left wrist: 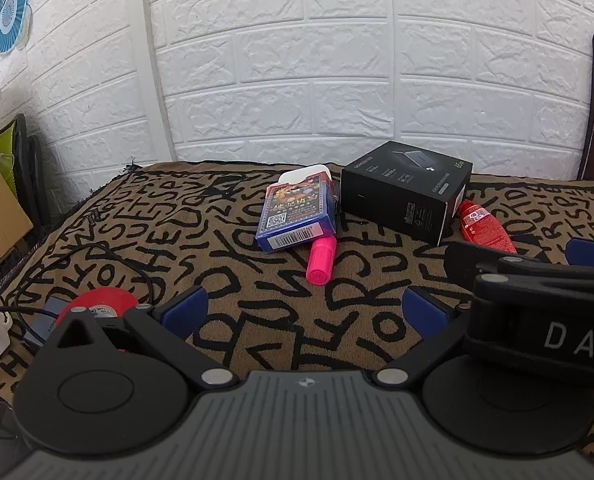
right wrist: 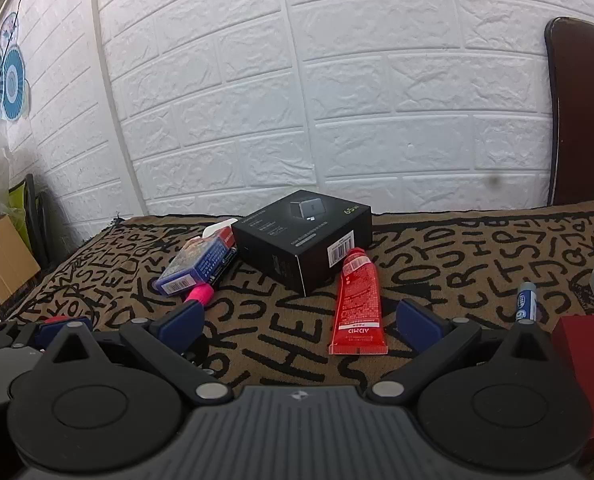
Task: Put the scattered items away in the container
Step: 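Move left gripper to the pink-capped marker while right gripper approaches the red tube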
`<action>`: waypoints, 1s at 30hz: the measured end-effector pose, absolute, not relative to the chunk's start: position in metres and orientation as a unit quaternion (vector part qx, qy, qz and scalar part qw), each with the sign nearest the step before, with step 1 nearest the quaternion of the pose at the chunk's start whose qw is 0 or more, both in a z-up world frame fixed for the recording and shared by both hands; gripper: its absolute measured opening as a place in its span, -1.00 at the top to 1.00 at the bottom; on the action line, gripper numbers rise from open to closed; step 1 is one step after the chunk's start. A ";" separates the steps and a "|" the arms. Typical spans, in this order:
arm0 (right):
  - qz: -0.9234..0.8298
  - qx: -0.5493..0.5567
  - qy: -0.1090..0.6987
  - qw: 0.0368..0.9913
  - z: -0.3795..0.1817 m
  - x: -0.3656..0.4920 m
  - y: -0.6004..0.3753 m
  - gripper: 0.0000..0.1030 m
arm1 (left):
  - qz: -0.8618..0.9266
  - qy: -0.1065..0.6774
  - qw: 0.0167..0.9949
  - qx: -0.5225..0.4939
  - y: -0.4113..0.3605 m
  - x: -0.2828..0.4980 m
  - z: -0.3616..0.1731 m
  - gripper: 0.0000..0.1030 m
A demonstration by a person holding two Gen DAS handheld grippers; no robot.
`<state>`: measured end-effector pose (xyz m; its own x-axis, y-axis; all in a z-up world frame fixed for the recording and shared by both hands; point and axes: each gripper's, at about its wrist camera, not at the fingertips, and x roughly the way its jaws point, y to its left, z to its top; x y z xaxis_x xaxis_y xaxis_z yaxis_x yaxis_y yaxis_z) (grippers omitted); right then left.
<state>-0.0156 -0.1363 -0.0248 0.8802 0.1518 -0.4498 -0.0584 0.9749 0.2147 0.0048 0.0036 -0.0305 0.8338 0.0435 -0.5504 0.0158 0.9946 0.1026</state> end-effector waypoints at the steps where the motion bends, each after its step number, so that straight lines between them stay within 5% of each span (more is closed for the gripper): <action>1: 0.055 0.097 0.239 0.964 -0.026 -0.015 -0.136 -1.00 | 0.007 0.288 0.956 0.052 0.003 0.005 -0.031 -1.00; 12: 0.054 0.092 0.238 0.965 -0.034 0.002 -0.139 -1.00 | -0.004 0.272 0.957 0.095 -0.007 0.021 -0.039 -1.00; 30: 0.042 0.046 0.320 0.945 -0.054 0.084 -0.159 -1.00 | -0.074 0.351 0.931 0.066 -0.010 0.069 -0.050 -1.00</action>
<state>0.0836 -0.1594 -0.0539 0.7920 0.1086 -0.6007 -0.0496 0.9923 0.1139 0.0686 -0.0101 -0.0502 0.7431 -0.0916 -0.6628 0.1836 0.9805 0.0703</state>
